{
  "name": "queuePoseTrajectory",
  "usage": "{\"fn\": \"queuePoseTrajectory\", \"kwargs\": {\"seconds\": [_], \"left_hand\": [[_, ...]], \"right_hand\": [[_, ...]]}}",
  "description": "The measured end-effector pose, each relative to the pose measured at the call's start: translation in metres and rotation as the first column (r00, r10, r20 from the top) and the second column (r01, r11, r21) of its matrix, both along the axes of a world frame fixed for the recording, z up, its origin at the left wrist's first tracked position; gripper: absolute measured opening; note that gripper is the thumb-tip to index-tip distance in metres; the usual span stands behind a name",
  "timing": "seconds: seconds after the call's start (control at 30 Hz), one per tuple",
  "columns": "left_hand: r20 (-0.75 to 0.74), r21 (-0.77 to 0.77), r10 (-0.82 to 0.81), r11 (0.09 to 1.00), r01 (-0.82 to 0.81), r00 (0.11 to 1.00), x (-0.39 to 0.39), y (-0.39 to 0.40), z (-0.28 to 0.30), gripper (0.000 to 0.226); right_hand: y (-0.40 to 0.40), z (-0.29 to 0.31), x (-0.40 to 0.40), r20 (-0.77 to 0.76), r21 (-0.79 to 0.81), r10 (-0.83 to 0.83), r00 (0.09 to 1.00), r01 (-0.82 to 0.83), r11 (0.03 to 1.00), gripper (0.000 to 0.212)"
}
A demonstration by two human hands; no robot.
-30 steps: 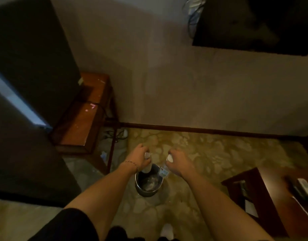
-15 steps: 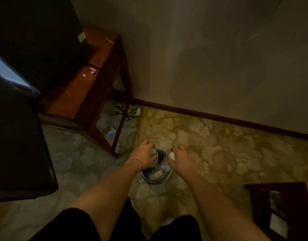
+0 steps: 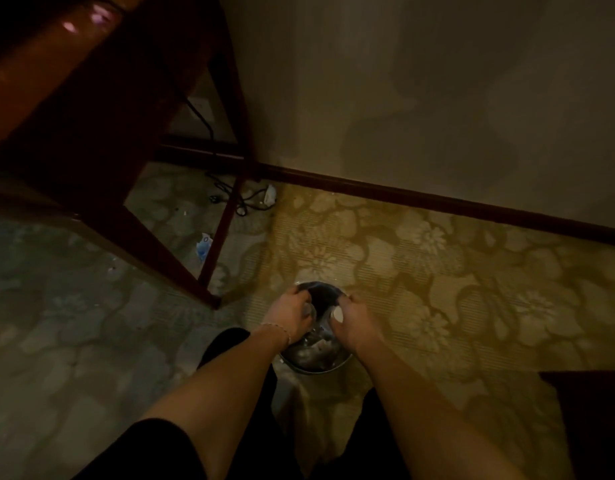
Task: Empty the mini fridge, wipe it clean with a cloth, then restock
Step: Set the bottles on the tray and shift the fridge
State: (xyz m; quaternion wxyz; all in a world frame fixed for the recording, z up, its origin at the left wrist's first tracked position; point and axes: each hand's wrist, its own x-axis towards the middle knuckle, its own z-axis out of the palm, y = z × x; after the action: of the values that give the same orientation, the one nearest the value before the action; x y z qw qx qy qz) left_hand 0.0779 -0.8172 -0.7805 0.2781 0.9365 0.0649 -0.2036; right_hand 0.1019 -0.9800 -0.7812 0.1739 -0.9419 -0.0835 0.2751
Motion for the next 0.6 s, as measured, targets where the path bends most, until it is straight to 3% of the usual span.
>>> {"fn": "queuePoseTrajectory", "kwargs": {"seconds": [0.1,0.23,0.43,0.6], "left_hand": [[0.019,-0.022,0.012,1.0,-0.012,1.0,-0.002,-0.005,-0.023,0.037],[0.028,-0.045,0.035,0.998,-0.033,0.999,-0.003,-0.005,-0.011,0.044],[0.057,-0.039,0.044,0.998,-0.042,0.997,-0.008,-0.003,0.07,0.041],[0.08,-0.027,0.046,0.999,-0.043,0.996,-0.025,-0.001,0.166,0.037]], "right_hand": [[0.0,-0.02,0.003,-0.002,-0.008,0.018,1.0,-0.018,1.0,0.043],[-0.001,-0.001,0.017,0.005,0.022,-0.03,1.0,0.03,0.999,0.042],[-0.006,0.077,0.01,0.023,0.031,-0.01,1.0,0.009,0.999,0.041],[-0.009,0.176,-0.009,0.047,0.046,0.014,0.999,-0.016,0.999,0.041]]}}
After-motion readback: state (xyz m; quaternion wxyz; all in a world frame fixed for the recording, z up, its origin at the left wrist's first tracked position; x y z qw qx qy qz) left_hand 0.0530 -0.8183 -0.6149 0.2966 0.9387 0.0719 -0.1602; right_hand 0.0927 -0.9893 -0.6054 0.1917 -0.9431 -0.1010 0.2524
